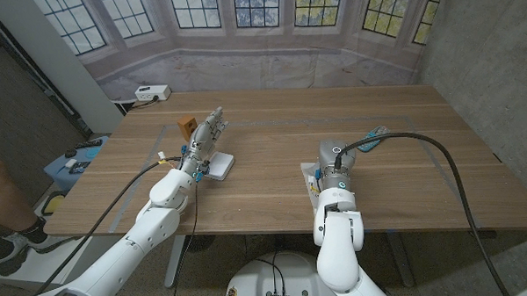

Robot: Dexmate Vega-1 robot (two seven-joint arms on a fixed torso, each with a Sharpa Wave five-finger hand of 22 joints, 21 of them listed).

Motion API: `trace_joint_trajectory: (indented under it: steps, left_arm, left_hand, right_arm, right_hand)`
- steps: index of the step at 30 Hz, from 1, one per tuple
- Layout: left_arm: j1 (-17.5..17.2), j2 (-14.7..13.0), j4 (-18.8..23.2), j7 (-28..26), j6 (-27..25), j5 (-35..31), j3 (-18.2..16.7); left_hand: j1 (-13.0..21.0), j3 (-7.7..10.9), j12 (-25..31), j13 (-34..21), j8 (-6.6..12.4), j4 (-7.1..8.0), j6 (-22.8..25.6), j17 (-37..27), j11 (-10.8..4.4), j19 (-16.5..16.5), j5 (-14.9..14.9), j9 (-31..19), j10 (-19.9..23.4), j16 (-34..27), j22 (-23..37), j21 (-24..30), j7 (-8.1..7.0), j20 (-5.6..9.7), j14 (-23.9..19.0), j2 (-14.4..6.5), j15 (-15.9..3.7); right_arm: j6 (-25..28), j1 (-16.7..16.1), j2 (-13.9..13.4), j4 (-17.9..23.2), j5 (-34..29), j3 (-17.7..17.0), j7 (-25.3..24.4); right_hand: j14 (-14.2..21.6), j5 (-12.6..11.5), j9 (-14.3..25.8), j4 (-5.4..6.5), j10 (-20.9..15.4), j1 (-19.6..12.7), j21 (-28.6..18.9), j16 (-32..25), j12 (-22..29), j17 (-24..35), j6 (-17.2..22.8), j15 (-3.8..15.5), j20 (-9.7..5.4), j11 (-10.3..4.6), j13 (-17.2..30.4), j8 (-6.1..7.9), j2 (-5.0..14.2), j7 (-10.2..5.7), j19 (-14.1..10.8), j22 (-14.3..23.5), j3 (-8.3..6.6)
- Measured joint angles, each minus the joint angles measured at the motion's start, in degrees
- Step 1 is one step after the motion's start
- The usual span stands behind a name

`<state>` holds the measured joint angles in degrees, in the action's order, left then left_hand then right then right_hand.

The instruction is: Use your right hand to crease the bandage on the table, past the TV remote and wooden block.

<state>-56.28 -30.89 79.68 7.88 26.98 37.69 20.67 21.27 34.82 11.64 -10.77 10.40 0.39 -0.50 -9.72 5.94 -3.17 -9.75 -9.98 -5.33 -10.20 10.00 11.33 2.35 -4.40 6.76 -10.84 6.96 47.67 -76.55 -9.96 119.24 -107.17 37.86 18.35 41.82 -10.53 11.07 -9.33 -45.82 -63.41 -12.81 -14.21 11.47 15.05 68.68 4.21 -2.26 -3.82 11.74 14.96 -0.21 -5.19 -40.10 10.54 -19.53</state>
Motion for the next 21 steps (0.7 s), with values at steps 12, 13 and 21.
trace_joint_trajectory:
  steps: [12, 13, 21]
  left_arm:
    - [0.2, 0.0, -0.6, 0.7, 0.3, 0.3, -0.1]
    - [0.3, 0.1, -0.8, 0.8, 0.4, 0.4, -0.1]
    - [0.8, 0.1, -1.6, 1.3, 0.5, 0.6, -0.1]
  left_hand:
    - [0.0, -0.15, 0.0, 0.0, 0.0, -0.15, 0.0, 0.0, 0.0, 0.0, 0.0, 0.0, 0.0, 0.0, 0.0, 0.0, 0.0, 0.0, 0.0, 0.0, 0.0]
    - [0.0, -0.15, 0.0, 0.0, 0.0, -0.15, 0.0, 0.0, 0.0, 0.0, 0.0, 0.0, 0.0, 0.0, 0.0, 0.0, 0.0, 0.0, 0.0, 0.0, 0.0]
    - [0.0, -0.15, 0.0, 0.0, 0.0, -0.15, 0.0, 0.0, 0.0, 0.0, 0.0, 0.0, 0.0, 0.0, 0.0, 0.0, 0.0, 0.0, 0.0, 0.0, 0.0]
  right_arm:
    - [0.7, -0.4, 1.5, -0.2, 0.3, 0.3, -0.1]
    - [0.7, -0.5, 1.6, -0.2, 0.3, 0.4, -0.1]
    - [0.9, -0.6, 2.2, -0.4, 0.3, 0.5, 0.5]
  right_hand:
    - [0.0, 0.0, 0.0, 0.0, 0.0, 0.0, 0.0, 0.0, 0.0, 0.0, 0.0, 0.0, 0.0, 0.0, 0.0, -0.17, 0.0, 0.0, 0.0, 0.0, 0.0]
    - [0.0, 0.0, 0.0, 0.0, 0.0, 0.0, 0.0, 0.0, 0.0, 0.0, 0.0, 0.0, -0.01, 0.0, 0.0, -0.17, 0.0, 0.0, 0.0, 0.0, 0.0]
    - [0.0, 0.0, 0.2, 0.01, 0.0, 0.0, 0.0, 0.0, 0.0, -0.1, 0.0, 0.0, 0.0, 0.0, 0.0, -0.33, -0.01, 0.0, 0.0, 0.0, -0.01]
